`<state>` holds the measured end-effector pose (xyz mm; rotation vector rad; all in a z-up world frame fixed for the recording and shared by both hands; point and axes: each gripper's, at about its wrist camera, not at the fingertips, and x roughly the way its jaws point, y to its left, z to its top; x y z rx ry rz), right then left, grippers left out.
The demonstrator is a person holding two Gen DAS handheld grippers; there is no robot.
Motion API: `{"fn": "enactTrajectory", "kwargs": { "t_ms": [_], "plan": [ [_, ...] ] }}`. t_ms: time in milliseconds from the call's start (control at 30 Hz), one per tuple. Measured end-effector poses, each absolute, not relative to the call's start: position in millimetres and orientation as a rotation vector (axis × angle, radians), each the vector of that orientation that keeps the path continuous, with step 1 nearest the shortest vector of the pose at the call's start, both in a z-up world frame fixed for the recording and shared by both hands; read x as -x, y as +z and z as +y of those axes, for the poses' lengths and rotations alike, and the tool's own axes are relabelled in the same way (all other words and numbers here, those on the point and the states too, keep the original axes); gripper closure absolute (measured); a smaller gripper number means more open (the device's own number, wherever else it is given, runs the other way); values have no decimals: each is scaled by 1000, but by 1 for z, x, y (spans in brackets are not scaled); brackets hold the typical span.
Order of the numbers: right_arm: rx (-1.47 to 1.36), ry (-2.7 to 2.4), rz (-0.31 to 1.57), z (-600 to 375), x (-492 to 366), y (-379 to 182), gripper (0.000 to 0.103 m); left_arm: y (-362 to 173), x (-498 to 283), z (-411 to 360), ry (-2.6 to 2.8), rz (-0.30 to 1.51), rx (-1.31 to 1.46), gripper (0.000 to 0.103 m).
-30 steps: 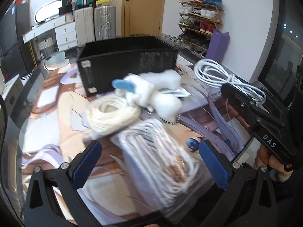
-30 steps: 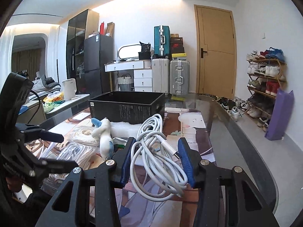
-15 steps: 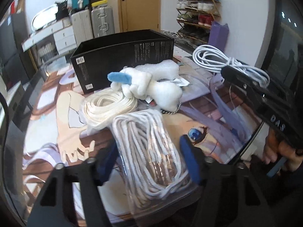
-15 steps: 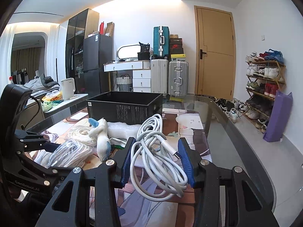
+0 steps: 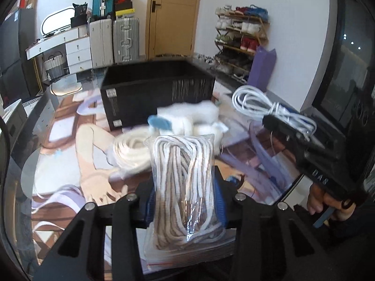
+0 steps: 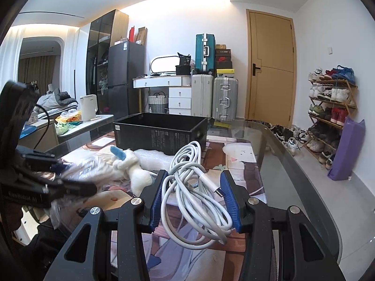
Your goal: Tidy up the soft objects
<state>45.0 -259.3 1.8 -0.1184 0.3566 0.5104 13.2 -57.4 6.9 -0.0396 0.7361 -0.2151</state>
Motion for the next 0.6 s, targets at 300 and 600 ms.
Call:
{"fn": "enactTrajectory", "kwargs": {
  "t_ms": [300, 600],
  "plan": [
    [134, 611, 383, -247, -40, 24, 57, 24, -22, -27, -180, 703, 125, 64],
    [140, 642, 405, -242, -49, 48, 57, 58, -35, -9, -181, 611, 167, 63]
  ]
}}
